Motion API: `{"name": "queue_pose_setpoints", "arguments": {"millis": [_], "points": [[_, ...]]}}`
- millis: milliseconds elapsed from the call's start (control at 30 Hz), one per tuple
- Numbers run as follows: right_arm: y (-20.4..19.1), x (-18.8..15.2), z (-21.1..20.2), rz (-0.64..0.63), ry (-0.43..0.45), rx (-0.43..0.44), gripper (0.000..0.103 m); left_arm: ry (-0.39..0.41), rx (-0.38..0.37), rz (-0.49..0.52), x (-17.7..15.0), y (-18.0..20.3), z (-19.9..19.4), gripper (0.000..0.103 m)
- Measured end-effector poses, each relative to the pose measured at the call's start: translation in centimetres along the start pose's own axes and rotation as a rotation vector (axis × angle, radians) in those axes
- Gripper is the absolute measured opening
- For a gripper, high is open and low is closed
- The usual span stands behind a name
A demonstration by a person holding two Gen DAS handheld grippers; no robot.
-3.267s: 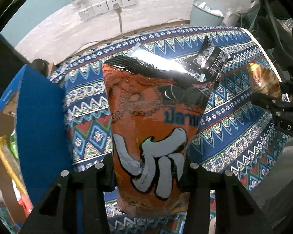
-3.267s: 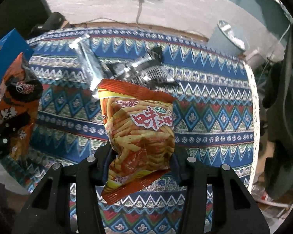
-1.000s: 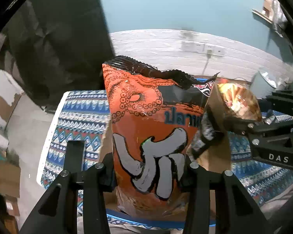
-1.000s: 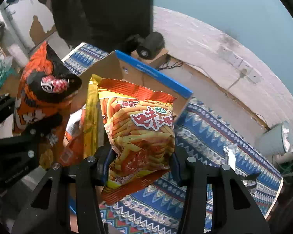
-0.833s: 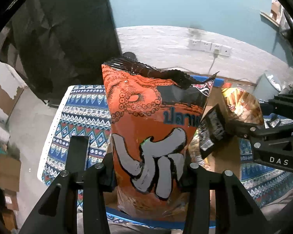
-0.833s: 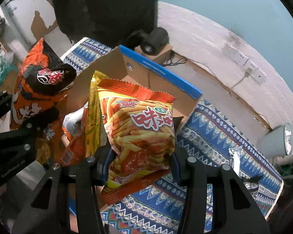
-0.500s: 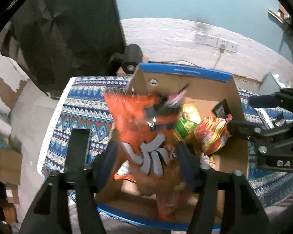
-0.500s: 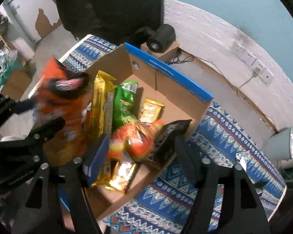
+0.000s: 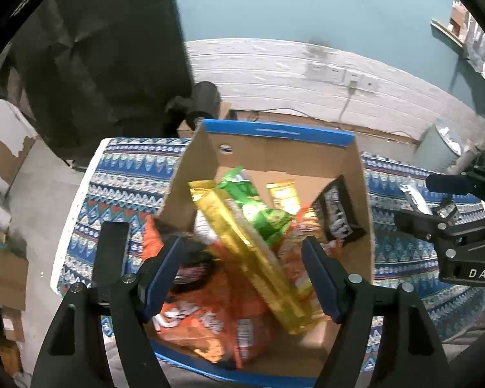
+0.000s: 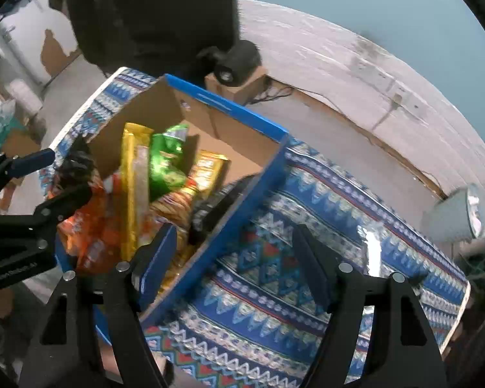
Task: Organize snacks
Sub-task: 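Open both tools to drop the orange bags into the box, then move both tools over the silver stick snack and black bag on the tablecloth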
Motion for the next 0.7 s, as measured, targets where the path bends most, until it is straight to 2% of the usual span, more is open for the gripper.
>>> {"name": "queue_pose_setpoints", "arguments": {"millis": [700], "points": [[7.4,-7.0,-3.0,0.162,0.001,-0.043,0.077,-0.037,-0.085,0.096,-0.4,9.0,-0.5,0.077]]}}
Point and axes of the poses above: each gripper's, at about its wrist camera, not at the fingertips, and z roughly the way its jaws point, y to its right, x to its top, the point moved 9 cm from there along z, roughly the way its jaws point, and after that the axes turned 3 degrees about x, right-handed, at the moved point
